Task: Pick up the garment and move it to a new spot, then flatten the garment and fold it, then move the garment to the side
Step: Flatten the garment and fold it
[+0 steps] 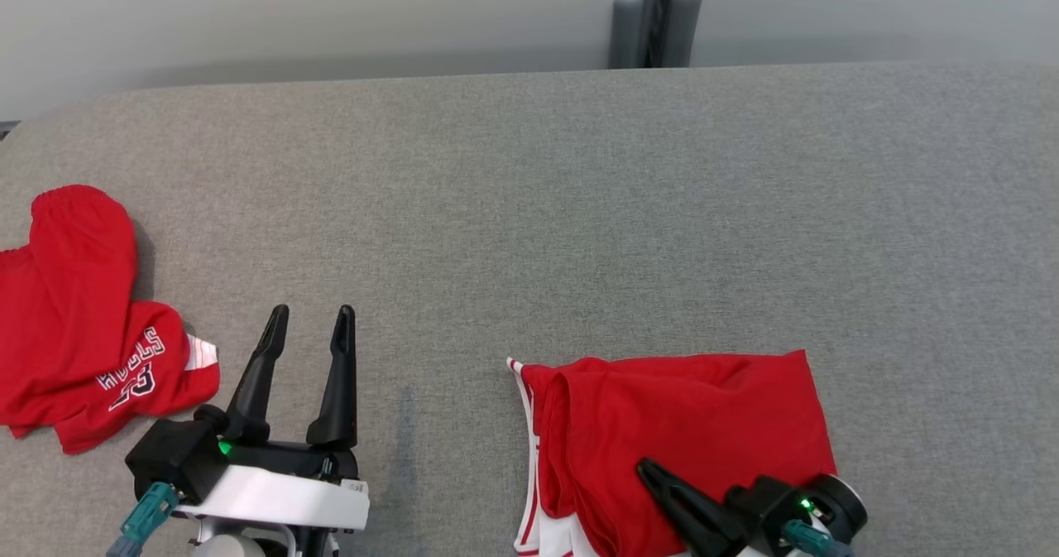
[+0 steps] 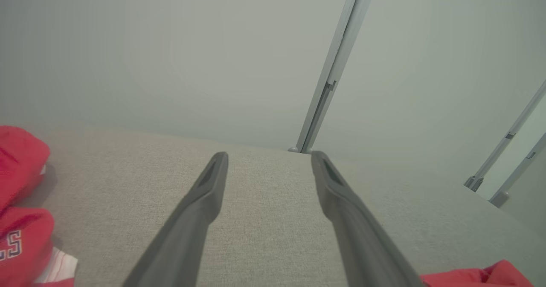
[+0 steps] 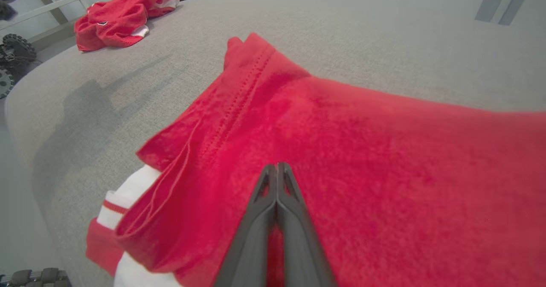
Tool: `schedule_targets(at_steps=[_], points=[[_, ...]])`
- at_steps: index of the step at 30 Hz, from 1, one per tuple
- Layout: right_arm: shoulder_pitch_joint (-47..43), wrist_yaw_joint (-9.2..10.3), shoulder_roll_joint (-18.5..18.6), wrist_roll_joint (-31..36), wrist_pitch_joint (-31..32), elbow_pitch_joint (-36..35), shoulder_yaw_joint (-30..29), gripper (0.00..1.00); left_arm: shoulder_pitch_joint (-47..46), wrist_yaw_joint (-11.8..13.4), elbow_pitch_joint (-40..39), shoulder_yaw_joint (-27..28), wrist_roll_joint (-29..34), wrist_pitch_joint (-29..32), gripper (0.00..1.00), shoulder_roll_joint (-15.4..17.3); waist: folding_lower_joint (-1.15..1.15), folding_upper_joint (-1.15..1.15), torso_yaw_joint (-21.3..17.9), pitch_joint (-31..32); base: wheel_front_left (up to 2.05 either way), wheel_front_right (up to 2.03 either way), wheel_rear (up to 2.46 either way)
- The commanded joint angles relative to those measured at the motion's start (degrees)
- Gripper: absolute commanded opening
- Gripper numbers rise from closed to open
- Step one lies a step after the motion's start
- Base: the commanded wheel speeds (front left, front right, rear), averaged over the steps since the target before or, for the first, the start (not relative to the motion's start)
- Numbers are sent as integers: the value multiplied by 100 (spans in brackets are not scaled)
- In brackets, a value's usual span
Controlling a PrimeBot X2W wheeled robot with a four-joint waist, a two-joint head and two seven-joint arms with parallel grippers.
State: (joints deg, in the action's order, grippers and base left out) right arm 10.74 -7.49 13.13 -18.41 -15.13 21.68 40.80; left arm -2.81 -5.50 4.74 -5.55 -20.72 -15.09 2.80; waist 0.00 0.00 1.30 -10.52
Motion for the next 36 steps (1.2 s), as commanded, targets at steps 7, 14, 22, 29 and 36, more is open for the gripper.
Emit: schedule_targets(at_steps=[7, 14, 22, 29, 36], points=[[348, 0, -58, -253, -2, 246, 512, 0, -157, -42, 12, 93, 26, -5, 100, 20, 0, 0, 103, -125, 0, 0, 0], [558, 0, -50, -703, -2, 285, 1404, 0, -181, -63, 48, 120, 36, -5, 100, 20, 0, 0, 117, -135, 0, 0, 0], [754, 0, 44, -1072, -3, 124, 1801, 0, -168, -31, 65, 125, 28, -5, 100, 20, 0, 0, 82, -104, 0, 0, 0], [675, 0, 138, -1182, -3, -549, 681, 0, -89, 6, 21, 170, -3, -5, 100, 19, 0, 0, -83, -12, 0, 0, 0], [526, 0, 333, -709, -3, -1124, -779, 0, -21, 41, -8, 164, -26, -4, 100, 20, 0, 0, -293, 135, 0, 0, 0]])
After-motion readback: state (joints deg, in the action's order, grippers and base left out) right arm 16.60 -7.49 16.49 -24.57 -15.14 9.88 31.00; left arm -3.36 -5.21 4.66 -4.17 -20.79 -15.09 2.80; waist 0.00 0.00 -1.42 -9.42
